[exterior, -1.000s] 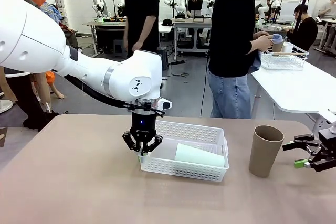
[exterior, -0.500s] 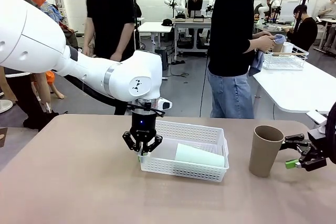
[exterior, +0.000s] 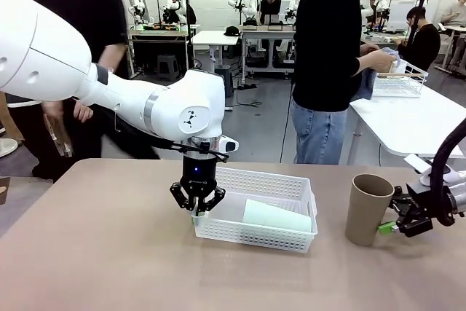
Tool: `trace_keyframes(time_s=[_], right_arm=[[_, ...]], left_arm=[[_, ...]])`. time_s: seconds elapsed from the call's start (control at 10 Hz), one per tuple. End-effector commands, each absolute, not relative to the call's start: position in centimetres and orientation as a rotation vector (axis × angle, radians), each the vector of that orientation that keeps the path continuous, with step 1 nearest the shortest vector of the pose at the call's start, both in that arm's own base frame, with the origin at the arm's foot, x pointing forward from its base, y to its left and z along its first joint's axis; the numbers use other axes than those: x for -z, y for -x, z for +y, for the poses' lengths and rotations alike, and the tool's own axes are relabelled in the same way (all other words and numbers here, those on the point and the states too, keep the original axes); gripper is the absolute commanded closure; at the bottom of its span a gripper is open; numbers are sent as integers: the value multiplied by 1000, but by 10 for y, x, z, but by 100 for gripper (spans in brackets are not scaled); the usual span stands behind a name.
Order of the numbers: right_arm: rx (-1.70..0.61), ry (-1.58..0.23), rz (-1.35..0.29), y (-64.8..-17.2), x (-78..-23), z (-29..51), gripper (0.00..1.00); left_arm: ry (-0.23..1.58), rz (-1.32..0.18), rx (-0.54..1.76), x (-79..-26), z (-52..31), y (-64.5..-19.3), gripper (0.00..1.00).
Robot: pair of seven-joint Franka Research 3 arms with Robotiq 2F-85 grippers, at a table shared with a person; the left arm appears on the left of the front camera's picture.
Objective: Clean and organize the cups into the basket.
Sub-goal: Pick up the Reusable plastic cup from the right side of the table and stack it inside the Organizing basket in the center of the table.
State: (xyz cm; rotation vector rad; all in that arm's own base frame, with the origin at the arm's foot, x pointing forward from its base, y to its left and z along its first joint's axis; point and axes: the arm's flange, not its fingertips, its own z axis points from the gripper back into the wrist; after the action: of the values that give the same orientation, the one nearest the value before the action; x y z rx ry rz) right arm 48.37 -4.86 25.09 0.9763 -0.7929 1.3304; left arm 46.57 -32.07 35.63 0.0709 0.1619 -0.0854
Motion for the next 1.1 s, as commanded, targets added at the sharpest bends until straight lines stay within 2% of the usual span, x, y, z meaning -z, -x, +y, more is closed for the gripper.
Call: trace_keyframes(time_s=[0.0, 0.3, 0.4, 0.5, 0.6, 0.7, 0.8, 1.0], right_arm=[[-1343, -977, -811, -493, -247, -30, 0], [-1402, -1013, -805, -495, -248, -9, 0], [-1414, -1029, -805, -495, -249, -8, 60], [-1412, -1034, -803, -493, -249, -9, 60], [-1411, -1036, -809, -494, -248, -10, 100], [-1411, -1040, -812, -494, -248, -10, 66], [-1412, -1043, -812, -493, -248, -11, 100], [-1364, -1030, -847, -488, -255, -11, 100]], left_arm=[[-78, 167, 87, -354, -317, -466, 100], [-78, 167, 87, -354, -317, -466, 100], [-78, 167, 87, -354, -317, -466, 100], [-78, 167, 87, -354, -317, -466, 100], [-78, 167, 87, -354, -317, -466, 100], [-78, 167, 87, -354, -317, -466, 100], [-78, 167, 87, -354, -317, -466, 100], [-78, 167, 87, -354, -317, -466, 100]])
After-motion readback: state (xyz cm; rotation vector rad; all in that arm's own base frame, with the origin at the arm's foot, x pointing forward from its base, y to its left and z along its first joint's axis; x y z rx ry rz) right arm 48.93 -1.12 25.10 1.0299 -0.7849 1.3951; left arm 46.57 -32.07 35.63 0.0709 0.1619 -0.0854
